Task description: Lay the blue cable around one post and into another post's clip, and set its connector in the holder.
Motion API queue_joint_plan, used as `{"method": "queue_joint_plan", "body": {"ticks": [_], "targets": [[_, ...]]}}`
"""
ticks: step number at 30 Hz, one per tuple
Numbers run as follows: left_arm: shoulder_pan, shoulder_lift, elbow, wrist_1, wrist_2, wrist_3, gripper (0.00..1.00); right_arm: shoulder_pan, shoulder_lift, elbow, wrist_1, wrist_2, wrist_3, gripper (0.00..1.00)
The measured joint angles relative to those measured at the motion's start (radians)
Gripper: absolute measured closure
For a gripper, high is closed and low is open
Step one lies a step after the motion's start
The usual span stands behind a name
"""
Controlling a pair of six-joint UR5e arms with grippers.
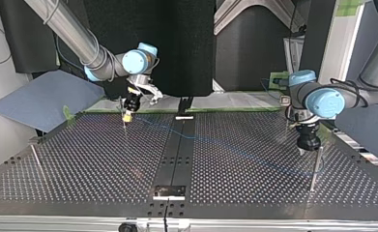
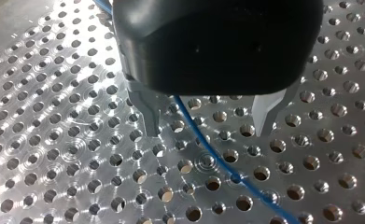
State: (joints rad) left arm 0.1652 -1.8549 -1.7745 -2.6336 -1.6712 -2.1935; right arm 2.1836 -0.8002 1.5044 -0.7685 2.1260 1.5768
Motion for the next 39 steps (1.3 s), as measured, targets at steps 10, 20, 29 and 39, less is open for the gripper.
{"method": "queue_joint_plan", "body": {"ticks": [10, 20, 29, 39], "targets": [[-0.001, 0.000, 0.000, 0.000, 0.000, -0.001, 0.00, -0.012, 0.024, 0.086, -0.086, -0.004, 0.037, 1.00], [-0.004, 0.000, 0.000, -0.009, 0.000, 0.000, 0.00, 0.000, 0.104, 0.171, -0.171, -0.016, 0.115, 1.00], [-0.009, 0.000, 0.000, -0.011, -0.006, 0.000, 0.00, -0.030, 0.174, 0.245, -0.245, 0.030, 0.134, 1.00], [-0.009, 0.000, 0.000, -0.011, -0.008, 0.000, 0.00, -0.099, 0.186, 0.327, -0.327, 0.005, 0.126, 1.00]]}}
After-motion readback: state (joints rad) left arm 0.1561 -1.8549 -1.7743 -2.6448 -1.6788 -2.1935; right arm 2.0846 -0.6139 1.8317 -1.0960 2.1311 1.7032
